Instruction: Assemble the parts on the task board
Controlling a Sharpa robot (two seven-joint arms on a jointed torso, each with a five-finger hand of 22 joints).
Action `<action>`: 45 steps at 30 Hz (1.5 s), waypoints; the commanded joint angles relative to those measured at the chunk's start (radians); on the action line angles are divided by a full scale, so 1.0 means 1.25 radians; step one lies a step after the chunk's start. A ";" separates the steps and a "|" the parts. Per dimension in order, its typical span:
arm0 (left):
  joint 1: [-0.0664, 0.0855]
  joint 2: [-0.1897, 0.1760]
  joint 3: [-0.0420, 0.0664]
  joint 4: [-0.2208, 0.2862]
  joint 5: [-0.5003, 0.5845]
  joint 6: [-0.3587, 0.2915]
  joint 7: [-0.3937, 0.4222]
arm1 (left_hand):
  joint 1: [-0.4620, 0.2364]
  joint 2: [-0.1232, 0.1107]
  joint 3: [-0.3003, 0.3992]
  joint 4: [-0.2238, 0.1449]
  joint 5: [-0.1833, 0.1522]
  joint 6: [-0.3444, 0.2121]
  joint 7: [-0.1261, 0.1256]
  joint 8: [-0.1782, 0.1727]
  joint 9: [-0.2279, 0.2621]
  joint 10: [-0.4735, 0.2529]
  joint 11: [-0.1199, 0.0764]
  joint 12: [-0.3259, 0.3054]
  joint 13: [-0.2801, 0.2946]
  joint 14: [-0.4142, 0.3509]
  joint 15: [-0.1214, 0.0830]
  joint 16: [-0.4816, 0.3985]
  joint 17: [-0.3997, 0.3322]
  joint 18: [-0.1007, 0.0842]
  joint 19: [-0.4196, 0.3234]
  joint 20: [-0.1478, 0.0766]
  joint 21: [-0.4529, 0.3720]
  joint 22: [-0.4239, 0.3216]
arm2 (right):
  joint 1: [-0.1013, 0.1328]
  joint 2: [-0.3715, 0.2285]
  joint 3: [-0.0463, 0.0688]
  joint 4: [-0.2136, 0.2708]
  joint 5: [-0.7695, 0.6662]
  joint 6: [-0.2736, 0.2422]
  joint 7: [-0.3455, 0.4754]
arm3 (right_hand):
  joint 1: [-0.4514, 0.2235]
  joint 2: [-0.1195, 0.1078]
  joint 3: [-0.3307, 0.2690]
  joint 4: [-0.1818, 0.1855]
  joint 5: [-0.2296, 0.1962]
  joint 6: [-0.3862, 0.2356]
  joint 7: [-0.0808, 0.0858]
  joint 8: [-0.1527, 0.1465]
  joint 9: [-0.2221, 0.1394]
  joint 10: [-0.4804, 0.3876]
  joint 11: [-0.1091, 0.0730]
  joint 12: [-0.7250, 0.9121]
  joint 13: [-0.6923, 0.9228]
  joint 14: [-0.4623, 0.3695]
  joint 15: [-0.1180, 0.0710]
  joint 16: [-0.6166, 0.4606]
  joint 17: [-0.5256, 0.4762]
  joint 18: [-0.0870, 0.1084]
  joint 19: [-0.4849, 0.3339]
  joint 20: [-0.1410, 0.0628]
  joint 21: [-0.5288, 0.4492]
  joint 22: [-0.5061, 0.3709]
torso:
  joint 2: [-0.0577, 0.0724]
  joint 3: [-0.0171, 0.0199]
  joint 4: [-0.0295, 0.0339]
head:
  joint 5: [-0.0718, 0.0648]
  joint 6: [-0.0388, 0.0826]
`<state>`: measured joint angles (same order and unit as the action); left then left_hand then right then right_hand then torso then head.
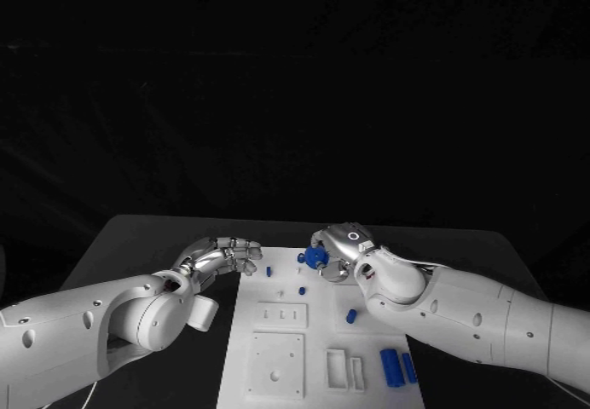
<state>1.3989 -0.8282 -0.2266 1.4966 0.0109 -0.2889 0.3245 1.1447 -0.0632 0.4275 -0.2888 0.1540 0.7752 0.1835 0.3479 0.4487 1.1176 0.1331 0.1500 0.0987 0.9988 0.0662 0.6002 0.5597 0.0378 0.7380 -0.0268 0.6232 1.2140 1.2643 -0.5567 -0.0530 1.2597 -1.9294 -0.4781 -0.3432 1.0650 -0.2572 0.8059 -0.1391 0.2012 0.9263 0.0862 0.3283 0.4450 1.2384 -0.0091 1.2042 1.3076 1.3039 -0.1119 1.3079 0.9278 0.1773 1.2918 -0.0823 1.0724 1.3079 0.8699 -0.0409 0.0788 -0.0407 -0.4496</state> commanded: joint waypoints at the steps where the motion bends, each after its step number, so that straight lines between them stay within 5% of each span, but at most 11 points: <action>1: 0.001 0.002 0.001 0.003 -0.003 0.005 0.009 | -0.004 -0.003 0.007 0.000 -0.003 0.003 0.001 -0.005 0.001 0.002 0.003 -0.003 -0.001 -0.006 -0.002 0.005 -0.001 0.015 0.001 -0.006 0.003 -0.001 | 0.000 0.015 0.000 0.001 -0.042 -0.012 -0.015 | 0.003 -0.009 0.003 0.002 -0.005 0.062 0.013 0.000 0.011 0.004 0.000 0.003 0.024 0.000 -0.004 -0.004 0.001 0.068 -0.001 -0.006 0.004 0.012 | 0.001 -0.0010 0.0013 | 0.001 0.000; 17: 0.001 0.006 0.001 0.002 -0.003 0.005 0.008 | -0.004 -0.004 0.007 0.000 -0.003 0.003 0.001 -0.005 0.001 0.002 0.003 -0.004 -0.001 -0.006 -0.002 0.005 -0.001 0.015 0.001 -0.006 0.003 -0.002 | -0.010 0.087 -0.014 -0.055 -0.042 -0.004 -0.005 | 0.004 -0.009 0.004 0.003 -0.005 0.062 0.013 0.000 0.011 0.003 0.000 0.002 0.023 0.001 -0.004 -0.004 0.001 0.068 0.000 -0.006 0.004 0.012 | 0.001 -0.0002 0.0010 | 0.003 -0.003; 45: 0.001 0.007 0.001 -0.001 -0.003 0.005 0.007 | -0.004 -0.004 0.008 0.000 -0.003 0.003 0.001 -0.006 0.002 0.003 0.003 -0.004 -0.001 -0.006 -0.002 0.005 -0.001 0.014 0.000 -0.006 0.004 -0.002 | -0.021 0.120 -0.031 -0.106 -0.010 0.015 0.014 | -0.001 -0.017 -0.001 0.005 -0.015 0.052 0.016 -0.007 0.009 -0.020 0.003 -0.021 0.008 0.000 -0.001 -0.010 0.001 0.068 -0.003 -0.005 0.003 0.012 | 0.000 0.0028 -0.0019 | 0.009 -0.014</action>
<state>1.3990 -0.8214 -0.2264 1.4948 0.0107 -0.2888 0.3242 1.1447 -0.0632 0.4324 -0.2882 0.1540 0.7752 0.1836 0.3438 0.4494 1.1176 0.1331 0.1500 0.0987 0.9953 0.0626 0.6002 0.5597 0.0374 0.7380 -0.0268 0.6232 1.2124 1.2386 -0.4094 -0.0905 1.1286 -1.9527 -0.4706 -0.3414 1.0624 -0.2677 0.8086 -0.1366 0.1852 0.9292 0.0834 0.3182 0.4565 1.2198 -0.0049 1.1807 1.3075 1.3073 -0.1084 1.2992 0.9282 0.1774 1.2898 -0.0837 1.0723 1.3074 0.8703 -0.0383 0.0765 -0.0306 -0.4659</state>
